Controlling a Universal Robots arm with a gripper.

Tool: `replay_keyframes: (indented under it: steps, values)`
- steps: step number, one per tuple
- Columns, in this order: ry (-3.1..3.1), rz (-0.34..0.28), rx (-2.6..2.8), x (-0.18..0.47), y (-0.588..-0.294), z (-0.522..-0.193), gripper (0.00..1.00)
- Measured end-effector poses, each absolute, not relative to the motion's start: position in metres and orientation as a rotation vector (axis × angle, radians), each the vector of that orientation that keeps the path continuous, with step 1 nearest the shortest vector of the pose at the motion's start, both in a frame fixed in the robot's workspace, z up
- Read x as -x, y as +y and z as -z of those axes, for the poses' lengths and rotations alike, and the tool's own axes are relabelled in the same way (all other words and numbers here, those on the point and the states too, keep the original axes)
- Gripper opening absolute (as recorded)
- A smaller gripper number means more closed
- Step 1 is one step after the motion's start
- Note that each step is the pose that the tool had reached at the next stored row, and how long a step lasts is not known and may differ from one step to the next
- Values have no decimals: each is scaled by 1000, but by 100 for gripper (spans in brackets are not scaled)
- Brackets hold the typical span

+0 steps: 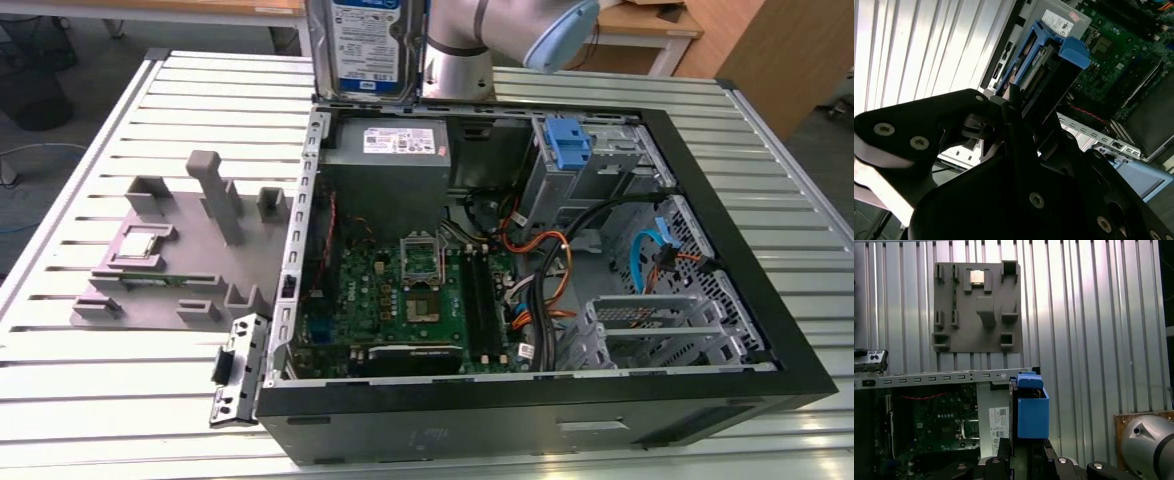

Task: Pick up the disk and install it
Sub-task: 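Pick up the disk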

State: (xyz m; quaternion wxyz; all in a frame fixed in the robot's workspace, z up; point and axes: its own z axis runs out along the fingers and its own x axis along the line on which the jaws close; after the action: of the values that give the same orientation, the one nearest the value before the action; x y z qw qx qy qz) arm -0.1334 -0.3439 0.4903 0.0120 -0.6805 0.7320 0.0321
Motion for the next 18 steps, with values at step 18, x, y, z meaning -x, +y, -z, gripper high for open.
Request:
replay_keyframes:
  steps: [18]
  values:
    - [2282, -100, 2122, 47, -344, -487, 35]
